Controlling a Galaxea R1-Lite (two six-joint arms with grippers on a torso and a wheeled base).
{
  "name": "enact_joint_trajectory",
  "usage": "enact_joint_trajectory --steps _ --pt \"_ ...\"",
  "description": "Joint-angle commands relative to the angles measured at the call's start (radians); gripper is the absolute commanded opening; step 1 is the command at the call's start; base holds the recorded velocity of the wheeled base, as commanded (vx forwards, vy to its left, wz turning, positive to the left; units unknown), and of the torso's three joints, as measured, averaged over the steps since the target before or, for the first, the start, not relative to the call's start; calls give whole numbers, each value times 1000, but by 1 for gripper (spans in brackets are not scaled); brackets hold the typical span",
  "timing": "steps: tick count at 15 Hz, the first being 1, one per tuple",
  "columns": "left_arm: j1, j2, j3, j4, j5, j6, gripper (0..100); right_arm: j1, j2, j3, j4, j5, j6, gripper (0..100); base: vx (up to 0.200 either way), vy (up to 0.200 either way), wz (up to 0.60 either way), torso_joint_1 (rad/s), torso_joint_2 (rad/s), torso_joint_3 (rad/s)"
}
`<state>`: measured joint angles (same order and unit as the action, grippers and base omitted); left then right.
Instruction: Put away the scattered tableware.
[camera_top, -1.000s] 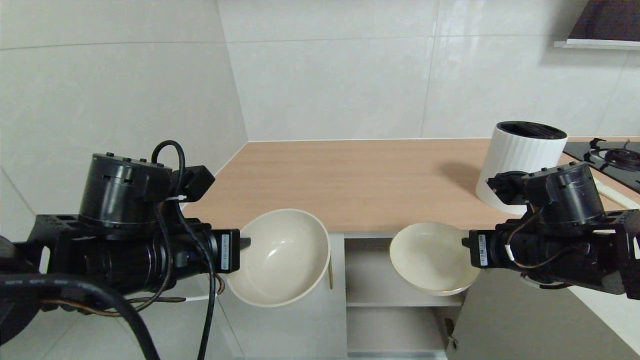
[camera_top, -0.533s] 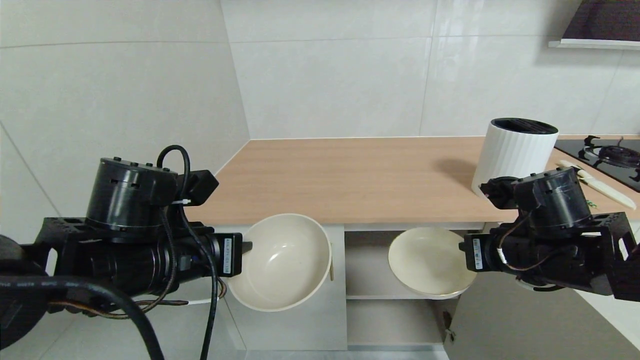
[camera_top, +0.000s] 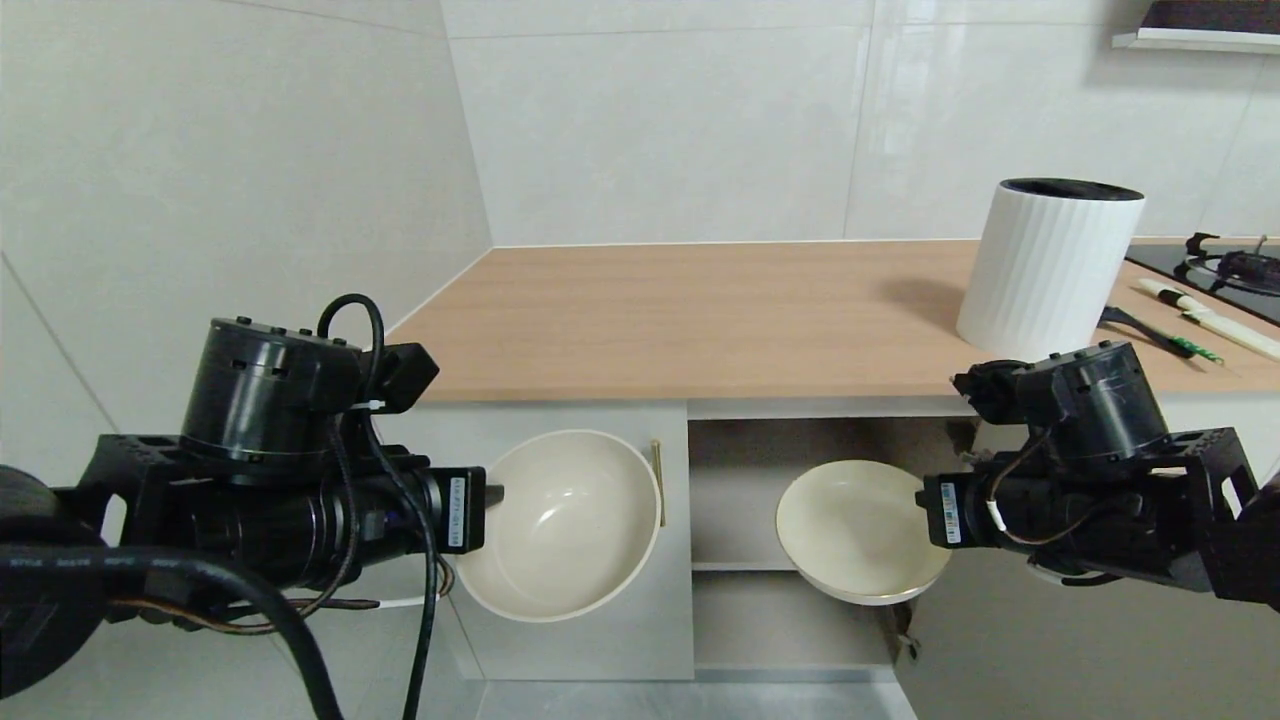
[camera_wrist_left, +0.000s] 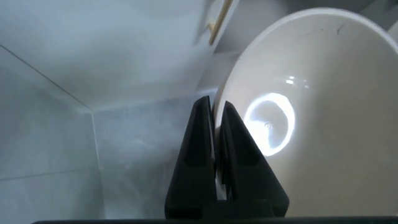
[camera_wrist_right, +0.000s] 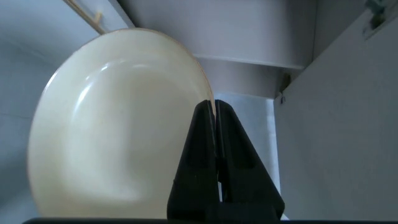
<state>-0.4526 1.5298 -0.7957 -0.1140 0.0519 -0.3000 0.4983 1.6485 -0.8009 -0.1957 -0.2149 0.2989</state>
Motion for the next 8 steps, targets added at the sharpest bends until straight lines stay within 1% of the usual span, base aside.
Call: enact_joint_trajectory --steps 1,4,8 --pt "-2 3 0 1 0 -1 0 2 4 0 -1 0 0 0 0 0 0 -159 471 315" --pt "0 4 0 -1 0 -1 0 2 2 0 -1 -1 0 0 0 0 0 -149 468 321" --pt "0 9 0 1 2 -1 0 2 2 0 -1 -1 0 0 0 0 0 -119 459 339"
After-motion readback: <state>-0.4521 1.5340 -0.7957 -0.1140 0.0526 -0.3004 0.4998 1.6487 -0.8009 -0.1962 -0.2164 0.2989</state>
